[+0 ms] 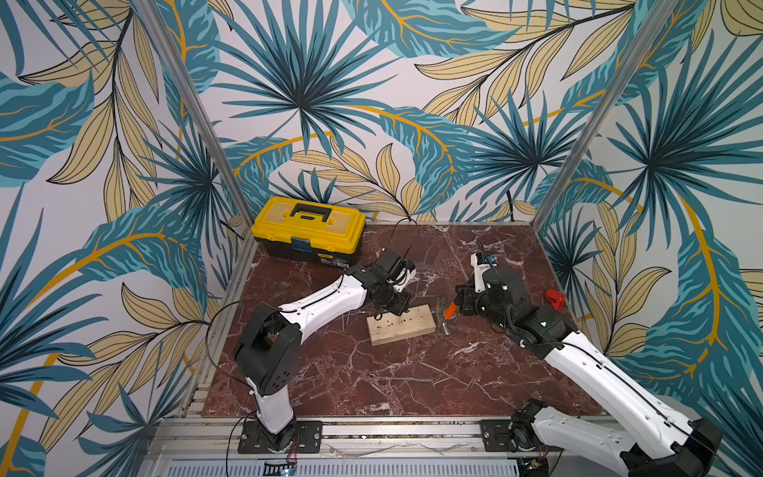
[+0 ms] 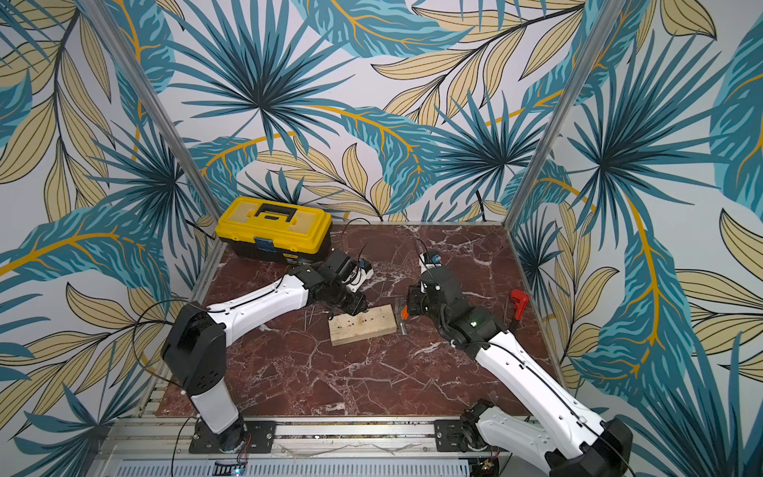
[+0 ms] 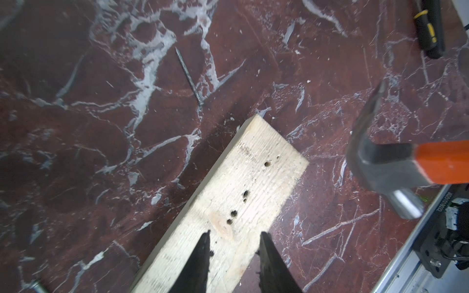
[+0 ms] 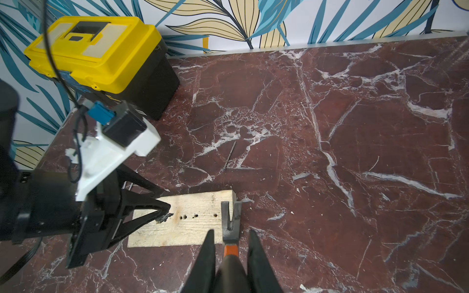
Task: Use a claw hammer to pull out a nail
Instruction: Place the hammer at the center of the board.
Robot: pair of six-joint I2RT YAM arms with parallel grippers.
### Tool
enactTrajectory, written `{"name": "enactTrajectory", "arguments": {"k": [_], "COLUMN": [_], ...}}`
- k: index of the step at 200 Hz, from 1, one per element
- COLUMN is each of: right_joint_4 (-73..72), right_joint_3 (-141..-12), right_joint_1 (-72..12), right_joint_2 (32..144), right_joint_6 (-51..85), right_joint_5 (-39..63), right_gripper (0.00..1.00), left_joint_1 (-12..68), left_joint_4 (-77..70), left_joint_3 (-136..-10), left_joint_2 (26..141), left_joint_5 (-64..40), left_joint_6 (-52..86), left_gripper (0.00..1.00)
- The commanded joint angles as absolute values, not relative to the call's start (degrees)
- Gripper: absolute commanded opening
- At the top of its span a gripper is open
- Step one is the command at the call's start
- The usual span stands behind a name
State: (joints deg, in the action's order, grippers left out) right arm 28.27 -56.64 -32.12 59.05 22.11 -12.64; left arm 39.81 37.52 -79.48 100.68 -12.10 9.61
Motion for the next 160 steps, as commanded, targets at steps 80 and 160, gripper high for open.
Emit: {"name": "enactTrajectory", "arguments": {"k": [80,160], "right_joint_4": [9.3,-8.8], "right_joint_3": [-59.7,-57.4], "right_joint_1": [-23.8,-14.0], "right_joint_2": [67.8,79.0], "right_joint_6": [31.2,40.3], "right_joint_5": [-14.4,-14.1], "right_gripper": [0.0,0.0], "left_joint_1": [39.2,38.9], "left_joint_4": [34.6,34.3], "left_joint_3": [-67.0,-62.1], "left_joint_2": [86.9,81.9], "left_joint_5": [-10.1,-8.5], "left_joint_6": [14.4,18.1], "left_gripper": [0.34,0.35]}}
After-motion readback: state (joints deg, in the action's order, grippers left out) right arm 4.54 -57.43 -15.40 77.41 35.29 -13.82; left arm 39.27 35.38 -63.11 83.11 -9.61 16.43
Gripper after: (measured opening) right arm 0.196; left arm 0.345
